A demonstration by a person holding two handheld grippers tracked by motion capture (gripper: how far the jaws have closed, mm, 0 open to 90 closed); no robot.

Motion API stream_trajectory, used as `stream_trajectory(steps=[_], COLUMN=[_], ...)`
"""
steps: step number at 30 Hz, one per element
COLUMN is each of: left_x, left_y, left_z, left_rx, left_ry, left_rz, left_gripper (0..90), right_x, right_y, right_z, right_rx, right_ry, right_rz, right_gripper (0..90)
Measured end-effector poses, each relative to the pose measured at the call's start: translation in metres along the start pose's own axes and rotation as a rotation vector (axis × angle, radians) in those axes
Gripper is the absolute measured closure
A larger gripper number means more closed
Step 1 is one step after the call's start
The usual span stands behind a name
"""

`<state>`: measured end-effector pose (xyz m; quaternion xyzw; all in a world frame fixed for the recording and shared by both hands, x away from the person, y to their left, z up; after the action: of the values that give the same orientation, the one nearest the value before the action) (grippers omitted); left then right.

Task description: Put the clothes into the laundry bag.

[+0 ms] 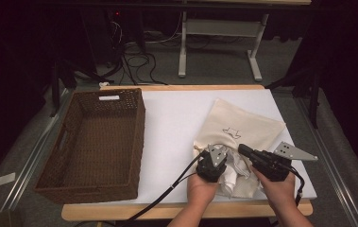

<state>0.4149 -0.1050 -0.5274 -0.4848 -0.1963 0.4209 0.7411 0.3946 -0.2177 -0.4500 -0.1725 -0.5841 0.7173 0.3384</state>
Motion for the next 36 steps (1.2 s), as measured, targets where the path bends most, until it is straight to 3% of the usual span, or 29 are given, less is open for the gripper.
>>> stream_trajectory(steps=[3, 9, 12, 15, 17, 21, 23, 26, 27, 29, 31, 36], left_x=[0.002, 0.003, 0.004, 0.004, -0.002, -0.014, -0.026, -0.029, -0.027, -0.027, -0.023, -0.018], left_y=[-0.003, -0.001, 0.001, 0.002, 0.007, 0.019, 0.032, 0.037, 0.041, 0.043, 0.047, 0.047], left_z=[-0.002, 0.020, 0.043, 0.053, 0.063, 0.064, 0.053, 0.044, 0.035, 0.031, 0.020, 0.015], left_rx=[-0.004, -0.046, -0.092, -0.110, -0.115, -0.079, -0.009, 0.029, 0.085, 0.111, 0.175, 0.202], left_ry=[-0.006, 0.011, 0.012, 0.030, 0.065, 0.097, 0.142, 0.142, 0.151, 0.150, 0.154, 0.142], left_rz=[0.014, -0.017, -0.032, -0.017, 0.009, 0.013, 0.008, -0.007, 0.012, 0.028, 0.040, 0.054], left_gripper=[76.3, 51.3, 46.4, 45.2, 40.2, 21.2, 18.8, 21.4, 22.9, 27.4, 34.6, 54.8], right_x=[0.000, -0.003, -0.001, -0.001, -0.001, -0.001, 0.000, 0.001, 0.001, 0.000, 0.001, 0.001], right_y=[0.000, 0.001, 0.002, 0.002, 0.002, 0.002, 0.002, 0.002, 0.003, 0.003, 0.003, 0.004], right_z=[0.000, 0.001, 0.000, -0.001, 0.000, 0.000, -0.001, 0.000, 0.000, -0.001, -0.001, -0.001], right_rx=[-0.001, 0.003, 0.007, 0.008, 0.010, 0.012, 0.012, 0.013, 0.013, 0.012, 0.016, 0.018], right_ry=[0.002, 0.002, 0.006, 0.005, 0.006, 0.007, 0.010, 0.009, 0.009, 0.008, 0.007, 0.002], right_rz=[0.000, -0.002, 0.009, 0.010, 0.012, 0.010, 0.011, 0.011, 0.011, 0.011, 0.010, 0.012], right_gripper=[90.0, 90.0, 90.0, 90.0, 90.0, 90.0, 90.0, 90.0, 90.0, 90.0, 90.0, 90.0])
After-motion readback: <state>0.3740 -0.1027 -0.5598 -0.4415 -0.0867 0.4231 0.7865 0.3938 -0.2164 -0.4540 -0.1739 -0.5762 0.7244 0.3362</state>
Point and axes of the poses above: each handheld gripper's, and its own axes: z roughly backward along the jaws, y roughly out of its underside, x roughly to its left, the point moved 7 cm from there along -z, roughly forward along the jaws, and after that the axes turned 1 degree about y, right-handed, at the moved point
